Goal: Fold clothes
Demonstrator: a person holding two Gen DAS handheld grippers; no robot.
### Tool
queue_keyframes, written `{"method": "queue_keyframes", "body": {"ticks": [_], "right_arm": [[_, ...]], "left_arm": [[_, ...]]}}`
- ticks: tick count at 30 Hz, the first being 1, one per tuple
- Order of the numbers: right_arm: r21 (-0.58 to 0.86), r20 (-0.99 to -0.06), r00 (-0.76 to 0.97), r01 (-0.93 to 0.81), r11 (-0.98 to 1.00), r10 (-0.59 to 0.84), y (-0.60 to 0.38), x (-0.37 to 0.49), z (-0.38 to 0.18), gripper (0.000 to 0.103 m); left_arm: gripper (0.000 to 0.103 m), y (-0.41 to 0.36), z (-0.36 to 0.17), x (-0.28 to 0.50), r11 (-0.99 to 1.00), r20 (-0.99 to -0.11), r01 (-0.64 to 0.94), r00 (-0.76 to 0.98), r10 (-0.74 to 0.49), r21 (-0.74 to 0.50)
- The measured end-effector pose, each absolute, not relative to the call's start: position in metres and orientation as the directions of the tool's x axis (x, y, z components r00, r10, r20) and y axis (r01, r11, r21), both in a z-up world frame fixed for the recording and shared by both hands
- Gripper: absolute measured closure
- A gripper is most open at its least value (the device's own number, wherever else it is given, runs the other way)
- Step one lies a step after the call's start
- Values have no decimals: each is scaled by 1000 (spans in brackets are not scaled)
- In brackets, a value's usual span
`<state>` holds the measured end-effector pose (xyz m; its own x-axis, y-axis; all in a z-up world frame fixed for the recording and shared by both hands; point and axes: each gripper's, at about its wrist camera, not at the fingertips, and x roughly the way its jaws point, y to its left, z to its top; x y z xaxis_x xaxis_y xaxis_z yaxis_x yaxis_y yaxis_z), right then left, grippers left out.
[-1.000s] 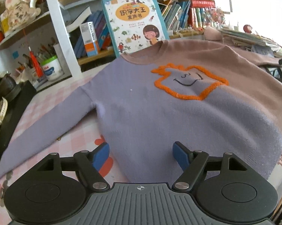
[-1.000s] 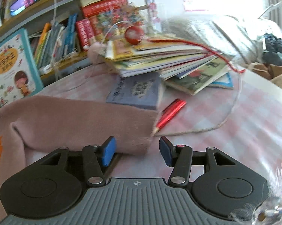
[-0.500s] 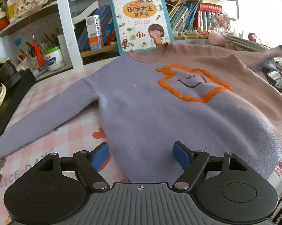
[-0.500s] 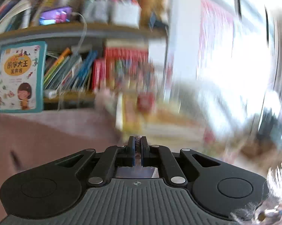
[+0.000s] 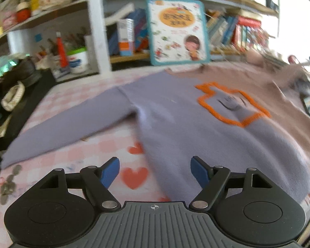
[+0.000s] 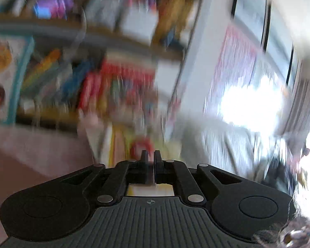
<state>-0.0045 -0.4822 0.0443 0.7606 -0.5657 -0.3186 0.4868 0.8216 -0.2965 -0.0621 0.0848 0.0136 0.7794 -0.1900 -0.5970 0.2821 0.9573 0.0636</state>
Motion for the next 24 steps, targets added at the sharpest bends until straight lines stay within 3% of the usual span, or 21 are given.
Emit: {"method": "queue_keyframes", "body": {"ticks": [1, 2, 3, 11, 15, 18, 22, 24], "right_arm": [[-311, -344, 743, 487, 816, -574, -483, -5, 42, 88], [-324, -360, 734, 480, 815, -576, -481, -8, 42, 62], [-321, -366, 745, 461, 827, -558, -477, -14, 43, 46], [-159, -504, 852, 71, 985, -143, -404, -82, 32, 46], [-82, -542, 840, -79, 994, 22, -365, -102, 19, 46], [3, -564, 818, -134, 991, 112, -346, -106, 8, 47], [38, -591, 793, -157, 987, 149, -332, -112, -3, 48], [40, -604, 782, -162, 986, 153, -328, -113, -7, 48]], "left_arm": [[25, 93, 17, -61, 966, -583, 247, 798, -156, 78], [25, 101, 20, -58, 973, -575, 212, 809, -125, 87], [25, 110, 23, -56, 980, -570, 178, 817, -94, 93], [25, 196, 26, -13, 984, -574, -133, 800, 175, 116], [27, 253, 18, 19, 947, -624, -296, 720, 305, 122], [27, 278, 7, 37, 946, -686, -315, 670, 283, 83], [29, 296, -2, 50, 946, -728, -319, 662, 178, -58], [38, 299, -5, 53, 944, -733, -313, 666, 140, -104]]}}
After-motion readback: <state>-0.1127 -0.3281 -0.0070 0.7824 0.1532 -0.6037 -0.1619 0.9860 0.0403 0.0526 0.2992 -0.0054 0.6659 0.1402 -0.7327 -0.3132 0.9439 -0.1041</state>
